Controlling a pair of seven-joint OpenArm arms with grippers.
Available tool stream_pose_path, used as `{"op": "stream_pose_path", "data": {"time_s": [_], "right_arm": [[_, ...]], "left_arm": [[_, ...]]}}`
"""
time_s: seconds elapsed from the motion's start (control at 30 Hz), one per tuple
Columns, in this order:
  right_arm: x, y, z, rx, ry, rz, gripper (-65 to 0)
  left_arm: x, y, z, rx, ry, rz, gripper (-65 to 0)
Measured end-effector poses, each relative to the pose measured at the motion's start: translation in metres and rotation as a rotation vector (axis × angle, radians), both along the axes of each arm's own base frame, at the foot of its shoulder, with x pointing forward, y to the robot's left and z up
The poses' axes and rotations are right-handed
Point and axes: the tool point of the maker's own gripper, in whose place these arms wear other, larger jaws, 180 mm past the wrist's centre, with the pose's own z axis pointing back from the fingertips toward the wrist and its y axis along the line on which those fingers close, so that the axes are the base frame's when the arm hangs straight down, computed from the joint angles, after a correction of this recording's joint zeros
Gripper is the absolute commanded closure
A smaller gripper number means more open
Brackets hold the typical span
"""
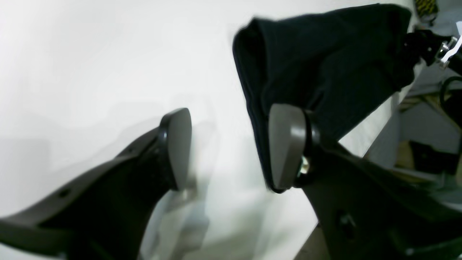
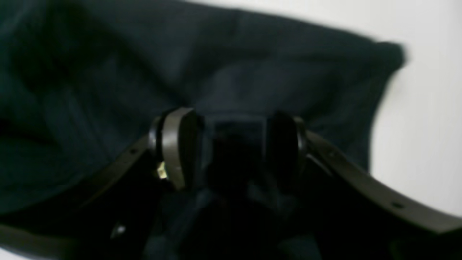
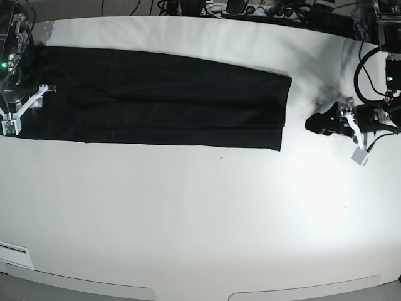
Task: Fold the T-shirt properly
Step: 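Grasp the end of the folded strip with the left gripper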
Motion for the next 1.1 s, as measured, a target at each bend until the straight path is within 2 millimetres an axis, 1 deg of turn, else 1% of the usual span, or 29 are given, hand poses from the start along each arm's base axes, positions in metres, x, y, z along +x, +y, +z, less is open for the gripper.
{"op": "stream_pose_path", "data": {"time_s": [0.07, 0.13, 0.23, 0.33, 0.47, 0.67, 0.9, 1.1], "right_arm": [[-0.001, -0.007, 0.004, -0.011, -0.006, -0.017, -35.8], [-0.003, -0.01, 0.005, -0.014, -0.001, -0.02, -35.8], [-0.005, -0.008, 0.003, -0.005, 0.008, -0.024, -35.8], [-0.004, -0.008, 0.003, -0.004, 0.008, -0.024, -35.8], [-0.005, -0.008, 0.003, -0.005, 0.009, -0.024, -35.8], [-0.005, -0.009, 0.003, -0.011, 0.011, -0.025, -35.8], [-0.005, -0.009, 0.003, -0.011, 0.011, -0.025, -35.8], [-0.005, -0.008, 0.002, -0.011, 0.014, -0.014, -35.8]], "left_arm": [[-0.008, -0.004, -0.012, -0.002, 0.025, 0.018, -36.2], [-0.008, -0.003, -0.017, -0.005, 0.03, 0.052, -36.2], [-0.009, -0.004, -0.023, -0.011, 0.028, 0.095, -36.2], [-0.011, -0.016, -0.027, -0.056, 0.028, 0.106, -36.2], [-0.015, -0.038, -0.033, -0.127, 0.03, 0.11, -36.2], [-0.025, -0.051, -0.041, -0.138, 0.04, 0.099, -36.2], [-0.024, -0.065, -0.047, -0.147, 0.03, 0.104, -36.2], [-0.015, -0.073, -0.053, -0.137, 0.01, 0.149, -36.2]]}}
